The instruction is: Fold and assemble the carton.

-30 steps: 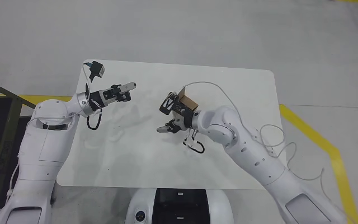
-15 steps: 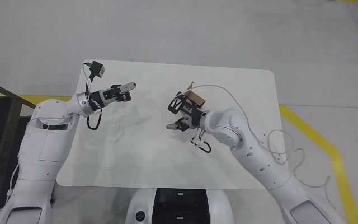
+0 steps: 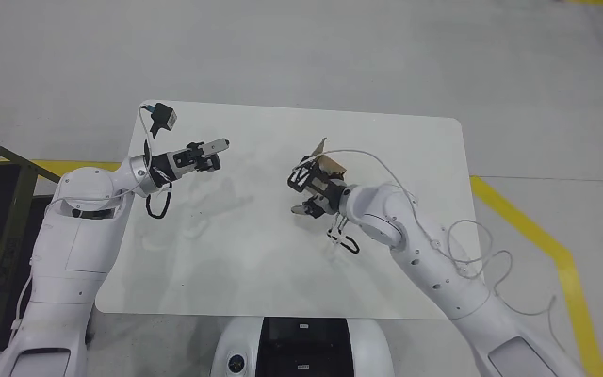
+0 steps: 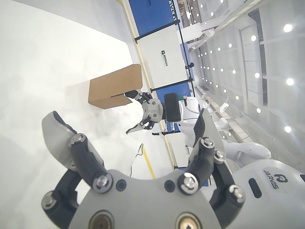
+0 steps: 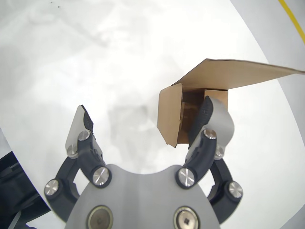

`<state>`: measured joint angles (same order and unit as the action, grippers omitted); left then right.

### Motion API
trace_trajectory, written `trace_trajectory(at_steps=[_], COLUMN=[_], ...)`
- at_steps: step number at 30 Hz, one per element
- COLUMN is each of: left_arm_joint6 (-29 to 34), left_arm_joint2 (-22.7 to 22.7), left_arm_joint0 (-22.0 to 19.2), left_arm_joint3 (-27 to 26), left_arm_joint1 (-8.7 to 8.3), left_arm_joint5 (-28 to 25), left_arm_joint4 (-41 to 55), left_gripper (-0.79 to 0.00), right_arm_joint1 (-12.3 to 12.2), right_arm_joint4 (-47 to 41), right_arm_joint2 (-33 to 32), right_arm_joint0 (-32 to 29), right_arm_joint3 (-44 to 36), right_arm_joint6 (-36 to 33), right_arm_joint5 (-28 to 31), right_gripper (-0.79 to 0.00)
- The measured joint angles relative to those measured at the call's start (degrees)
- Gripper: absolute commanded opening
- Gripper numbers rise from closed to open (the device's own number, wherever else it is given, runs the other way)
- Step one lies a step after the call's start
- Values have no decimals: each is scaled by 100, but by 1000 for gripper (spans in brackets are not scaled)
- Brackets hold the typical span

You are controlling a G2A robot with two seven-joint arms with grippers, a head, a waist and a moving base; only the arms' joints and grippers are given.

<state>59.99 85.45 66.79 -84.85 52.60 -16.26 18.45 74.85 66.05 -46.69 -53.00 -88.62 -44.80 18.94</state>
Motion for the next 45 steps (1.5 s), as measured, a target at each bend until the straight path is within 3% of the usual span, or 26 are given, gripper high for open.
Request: trace_trajectory(at_steps=[5, 14, 36, 45], left_arm_joint6=[0, 0, 0, 0], left_arm_joint2=[0, 0, 0, 0], left_arm_joint0=[0, 0, 0, 0], left_arm_joint3=[0, 0, 0, 0], left_arm_joint1=[0, 0, 0, 0], left_arm_joint5=[0, 0, 0, 0], left_arm_joint4=[0, 0, 0, 0], left_gripper=[0, 0, 0, 0], right_arm_joint1=[43, -30, 3, 19], right_arm_joint4=[-25, 147, 340, 493], right_arm_joint2=[22, -107, 12, -20], right_arm_joint0=[100, -148, -304, -263], right_arm_joint3=[154, -440, -686, -411], right_arm_joint6=[97, -15, 97, 143], right_arm_joint5=[-25, 242, 372, 293], right_gripper=[-9, -9, -3, -18])
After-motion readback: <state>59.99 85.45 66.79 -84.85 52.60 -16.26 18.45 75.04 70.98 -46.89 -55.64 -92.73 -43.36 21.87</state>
